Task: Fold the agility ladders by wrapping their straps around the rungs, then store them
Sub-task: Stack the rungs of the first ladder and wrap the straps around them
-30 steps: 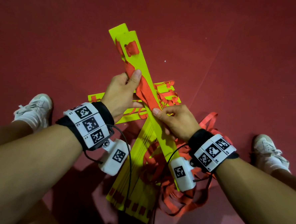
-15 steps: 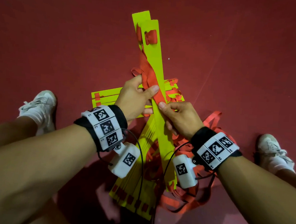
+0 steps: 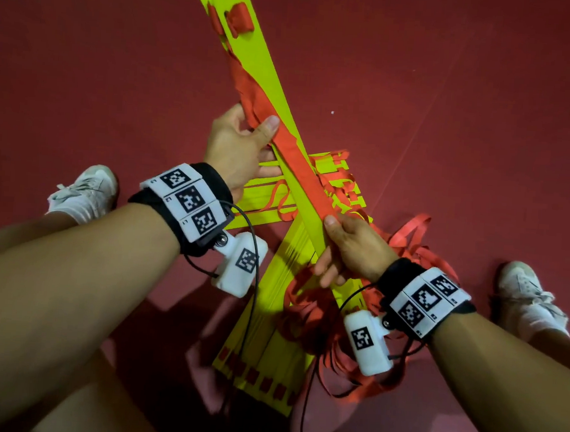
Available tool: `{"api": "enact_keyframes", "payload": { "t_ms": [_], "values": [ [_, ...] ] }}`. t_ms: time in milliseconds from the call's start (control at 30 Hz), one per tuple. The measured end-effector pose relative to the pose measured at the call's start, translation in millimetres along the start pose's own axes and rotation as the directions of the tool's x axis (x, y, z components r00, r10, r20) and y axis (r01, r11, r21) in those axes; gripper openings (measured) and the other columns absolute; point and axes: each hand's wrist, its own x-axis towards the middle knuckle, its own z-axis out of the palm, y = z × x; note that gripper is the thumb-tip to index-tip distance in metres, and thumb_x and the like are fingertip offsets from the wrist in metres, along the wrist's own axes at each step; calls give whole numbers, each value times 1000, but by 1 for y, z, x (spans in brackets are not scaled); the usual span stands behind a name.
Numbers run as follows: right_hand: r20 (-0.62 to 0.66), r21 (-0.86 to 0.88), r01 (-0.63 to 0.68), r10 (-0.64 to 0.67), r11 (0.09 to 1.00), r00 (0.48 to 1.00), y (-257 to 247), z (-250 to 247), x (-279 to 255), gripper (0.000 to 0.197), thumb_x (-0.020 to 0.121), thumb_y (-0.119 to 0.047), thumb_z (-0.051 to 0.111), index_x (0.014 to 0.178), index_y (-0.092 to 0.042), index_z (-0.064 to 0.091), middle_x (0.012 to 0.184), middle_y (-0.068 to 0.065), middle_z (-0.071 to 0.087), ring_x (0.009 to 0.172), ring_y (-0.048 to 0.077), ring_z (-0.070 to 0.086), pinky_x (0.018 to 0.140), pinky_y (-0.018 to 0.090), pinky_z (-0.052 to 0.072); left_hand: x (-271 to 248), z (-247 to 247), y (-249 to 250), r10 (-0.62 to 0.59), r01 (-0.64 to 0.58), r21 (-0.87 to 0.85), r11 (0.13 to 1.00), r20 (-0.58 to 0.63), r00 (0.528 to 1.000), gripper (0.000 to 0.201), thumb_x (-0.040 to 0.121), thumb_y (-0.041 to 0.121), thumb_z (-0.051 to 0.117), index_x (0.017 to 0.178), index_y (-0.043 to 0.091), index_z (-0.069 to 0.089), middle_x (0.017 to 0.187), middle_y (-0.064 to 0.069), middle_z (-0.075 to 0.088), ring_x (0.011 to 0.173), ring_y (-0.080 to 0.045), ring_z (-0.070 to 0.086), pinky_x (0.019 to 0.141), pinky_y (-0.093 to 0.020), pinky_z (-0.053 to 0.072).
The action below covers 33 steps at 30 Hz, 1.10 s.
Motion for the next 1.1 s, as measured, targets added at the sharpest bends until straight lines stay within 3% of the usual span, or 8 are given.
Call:
{"api": "enact_keyframes", "payload": {
  "t_ms": [100,267,433,567,800,933,1000,1100],
  "values": [
    [11,41,-31,30,999,999,1,1,-3,32,107,-43,25,116,-13,33,64,15,71,49,26,68,41,25,47,0,-3,2,7,-7,-41,999,-15,1000,12,104,16,55,94,22,53,92,-5,69,79,-26,73,58,-34,59],
    [-96,58,12,-6,998,995,5,-2,0,28,106,-39,39,102,-12,35,55,13,65,40,25,60,40,26,42,-3,-1,-1,-11,8,-105,994,-33,999,8,105,19,52,98,21,54,95,-4,68,78,-21,70,59,-31,58],
    [-133,-6,64,-64,998,989,5,-4,1,35,105,-38,45,132,-17,36,54,13,64,36,21,56,42,23,41,-10,12,-15,-41,46,-141,989,38,998,21,109,25,42,107,10,55,98,-11,68,85,-23,64,59,-22,52],
    [-126,-113,113,-127,987,984,3,-4,0,26,106,-38,43,103,-12,40,51,10,62,33,20,48,46,26,37,-24,21,-31,-125,109,95,990,183,975,27,110,30,40,113,11,60,104,-2,74,89,-13,68,72,-30,53],
    [-87,-86,145,-153,986,984,-2,1,1,26,107,-34,39,90,-14,38,52,10,62,32,20,46,39,21,34,-19,26,-37,-176,168,161,973,42,983,20,107,33,48,99,17,55,102,-19,65,80,-22,57,46,-22,44],
    [-87,-78,131,-138,988,987,0,5,2,30,107,-42,33,118,-14,39,63,13,69,40,27,58,42,22,40,-13,24,-27,-111,110,-37,993,-10,994,18,108,24,45,111,9,55,102,-14,74,81,-16,69,51,-23,53],
    [-124,-116,107,-121,988,985,3,4,3,49,106,-45,32,144,-16,24,68,13,72,44,24,62,48,25,43,-10,21,-21,-71,68,-95,993,-31,997,20,109,22,44,114,6,54,90,-4,75,79,-9,73,53,-25,55],
    [-151,-113,65,-82,991,985,5,1,4,62,105,-49,33,153,-16,11,71,12,74,50,25,67,52,28,46,-9,18,-19,-48,37,-140,989,-71,996,25,108,23,46,118,1,52,88,-2,74,87,-12,75,55,-28,56]
  ]
}}
